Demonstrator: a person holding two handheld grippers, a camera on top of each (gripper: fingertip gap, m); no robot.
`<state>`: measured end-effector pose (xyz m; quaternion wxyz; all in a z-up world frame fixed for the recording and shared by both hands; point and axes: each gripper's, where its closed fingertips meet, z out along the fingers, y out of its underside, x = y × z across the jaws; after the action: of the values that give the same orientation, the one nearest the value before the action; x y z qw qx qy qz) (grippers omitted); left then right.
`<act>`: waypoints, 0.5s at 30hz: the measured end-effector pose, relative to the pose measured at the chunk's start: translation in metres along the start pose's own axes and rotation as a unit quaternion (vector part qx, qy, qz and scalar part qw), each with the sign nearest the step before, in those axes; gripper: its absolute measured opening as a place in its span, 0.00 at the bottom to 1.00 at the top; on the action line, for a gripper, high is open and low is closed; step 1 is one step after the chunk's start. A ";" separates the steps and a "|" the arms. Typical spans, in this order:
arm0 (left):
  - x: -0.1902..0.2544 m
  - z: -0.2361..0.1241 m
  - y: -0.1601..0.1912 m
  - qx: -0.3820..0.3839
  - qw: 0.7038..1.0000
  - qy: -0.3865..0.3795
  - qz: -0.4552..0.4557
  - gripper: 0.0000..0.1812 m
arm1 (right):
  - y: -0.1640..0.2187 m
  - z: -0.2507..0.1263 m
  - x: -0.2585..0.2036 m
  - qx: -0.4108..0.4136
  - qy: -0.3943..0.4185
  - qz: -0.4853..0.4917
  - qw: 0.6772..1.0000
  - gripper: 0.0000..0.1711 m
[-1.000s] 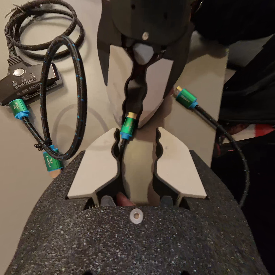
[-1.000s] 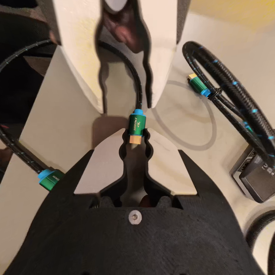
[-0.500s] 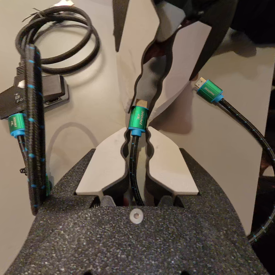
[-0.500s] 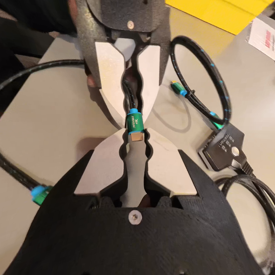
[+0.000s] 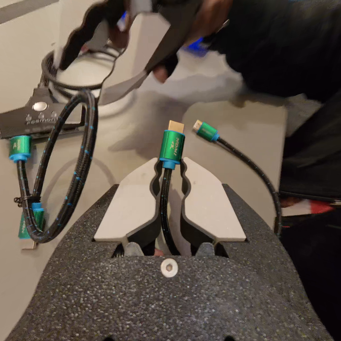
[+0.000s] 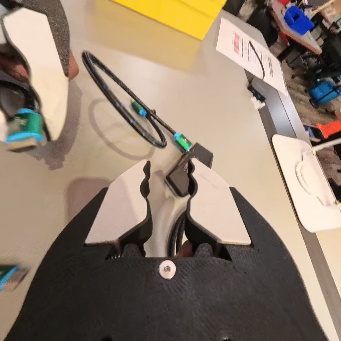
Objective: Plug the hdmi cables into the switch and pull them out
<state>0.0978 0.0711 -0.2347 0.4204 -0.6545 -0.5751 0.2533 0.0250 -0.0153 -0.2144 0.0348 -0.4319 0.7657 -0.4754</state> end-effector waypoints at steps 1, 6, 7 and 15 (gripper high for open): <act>0.007 -0.007 -0.008 0.013 1.000 0.013 0.002 0.11 | -0.006 0.004 -0.001 0.012 -0.006 -0.006 1.000 0.23; 0.019 -0.053 -0.053 0.079 0.996 0.035 0.008 0.09 | -0.020 0.024 -0.021 0.043 -0.029 -0.057 0.997 0.17; 0.013 -0.063 -0.061 0.088 0.996 0.026 -0.003 0.09 | -0.019 0.026 -0.028 0.043 -0.036 -0.064 0.996 0.15; -0.063 -0.073 -0.085 0.063 0.995 -0.052 -0.053 0.09 | -0.002 0.050 -0.076 -0.019 -0.063 -0.052 0.996 0.12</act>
<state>0.0984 -0.0101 -0.1346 0.4432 -0.5810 -0.6132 0.3001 0.0975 0.0025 -0.2671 0.0498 -0.5009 0.7474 -0.4337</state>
